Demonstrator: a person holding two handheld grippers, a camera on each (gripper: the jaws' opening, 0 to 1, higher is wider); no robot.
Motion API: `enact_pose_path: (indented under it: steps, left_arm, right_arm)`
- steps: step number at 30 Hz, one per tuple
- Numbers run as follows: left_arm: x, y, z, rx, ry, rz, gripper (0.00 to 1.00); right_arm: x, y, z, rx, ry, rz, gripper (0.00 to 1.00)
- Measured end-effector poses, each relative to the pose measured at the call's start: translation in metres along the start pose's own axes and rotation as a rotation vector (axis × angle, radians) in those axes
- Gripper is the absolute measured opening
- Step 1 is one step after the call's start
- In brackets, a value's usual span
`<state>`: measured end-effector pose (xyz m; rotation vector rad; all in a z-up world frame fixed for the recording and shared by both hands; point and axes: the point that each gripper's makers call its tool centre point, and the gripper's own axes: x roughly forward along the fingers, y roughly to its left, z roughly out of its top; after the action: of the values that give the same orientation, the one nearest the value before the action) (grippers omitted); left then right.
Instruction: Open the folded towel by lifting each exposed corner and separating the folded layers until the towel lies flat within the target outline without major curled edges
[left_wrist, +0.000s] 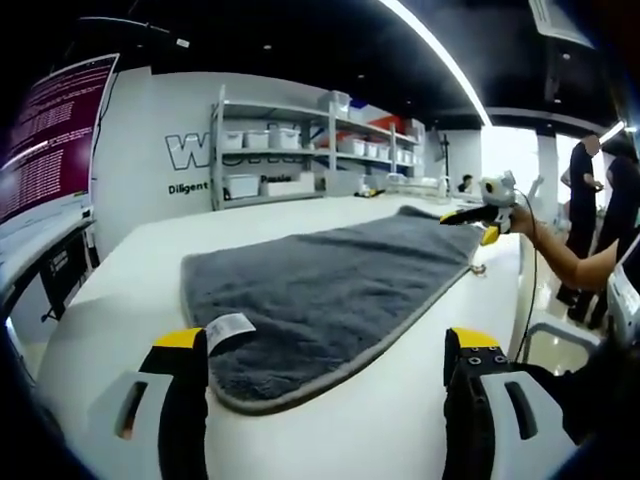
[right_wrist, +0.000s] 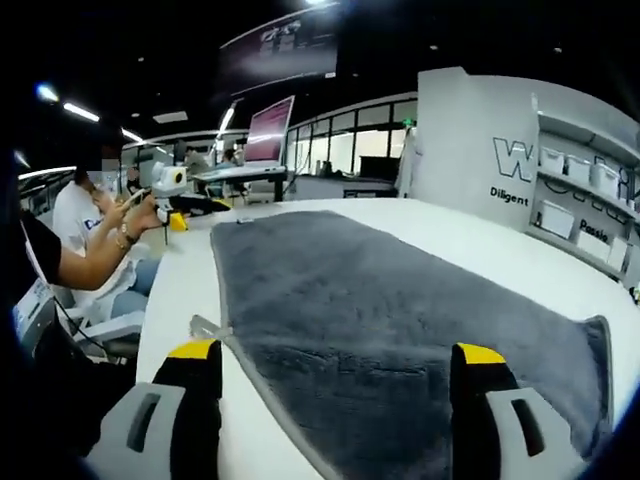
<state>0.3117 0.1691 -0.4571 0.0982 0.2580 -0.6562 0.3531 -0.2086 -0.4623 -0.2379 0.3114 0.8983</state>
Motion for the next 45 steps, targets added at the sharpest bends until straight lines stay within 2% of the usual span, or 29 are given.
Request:
enact_pose_path:
  steps: [1, 6, 10, 11, 15, 19, 23, 26, 30, 33, 37, 40, 45]
  left_arm:
    - [0.0, 0.0, 0.0, 0.0, 0.0, 0.0, 0.97]
    - [0.001, 0.0, -0.004, -0.001, 0.015, -0.002, 0.97]
    - [0.001, 0.003, -0.004, -0.005, 0.017, 0.003, 0.96]
    - [0.001, 0.003, -0.004, -0.006, 0.015, 0.005, 0.96]
    - [0.0, 0.004, -0.003, -0.012, 0.007, 0.006, 0.95]
    - [0.0, 0.002, -0.004, -0.013, 0.009, 0.002, 0.95]
    - [0.0, 0.002, -0.004, -0.011, 0.012, 0.004, 0.95]
    - [-0.001, 0.003, -0.004, -0.011, 0.013, 0.005, 0.95]
    - [-0.002, 0.004, -0.005, -0.012, 0.016, 0.005, 0.95]
    - [-0.003, 0.006, -0.005, -0.013, 0.015, 0.009, 0.95]
    - [-0.004, 0.009, -0.006, -0.026, -0.002, 0.018, 0.94]
    - [-0.003, 0.013, -0.011, -0.033, 0.009, 0.016, 0.94]
    - [-0.004, 0.019, -0.015, -0.041, 0.008, 0.025, 0.94]
  right_arm:
    - [-0.001, -0.002, 0.0, 0.001, -0.001, -0.005, 0.99]
    - [-0.019, -0.05, 0.003, 0.03, -0.004, -0.12, 0.99]
    - [-0.035, -0.089, 0.007, 0.027, 0.006, -0.23, 0.92]
    - [-0.04, -0.1, 0.008, 0.028, 0.009, -0.263, 0.9]
    - [-0.057, -0.139, 0.014, -0.007, 0.022, -0.378, 0.67]
    - [-0.071, -0.179, 0.019, -0.009, 0.028, -0.494, 0.6]
    - [-0.081, -0.219, 0.019, -0.032, 0.054, -0.62, 0.42]
    - [-0.081, -0.245, 0.008, 0.009, 0.088, -0.667, 0.38]
    - [-0.076, -0.268, -0.002, 0.072, 0.08, -0.695, 0.31]
    - [-0.069, -0.284, -0.009, 0.071, 0.096, -0.711, 0.3]
    - [-0.062, -0.302, -0.018, 0.113, 0.113, -0.723, 0.28]
    - [-0.062, -0.322, -0.022, 0.142, 0.122, -0.765, 0.26]
    - [-0.055, -0.33, -0.036, 0.197, 0.145, -0.758, 0.23]
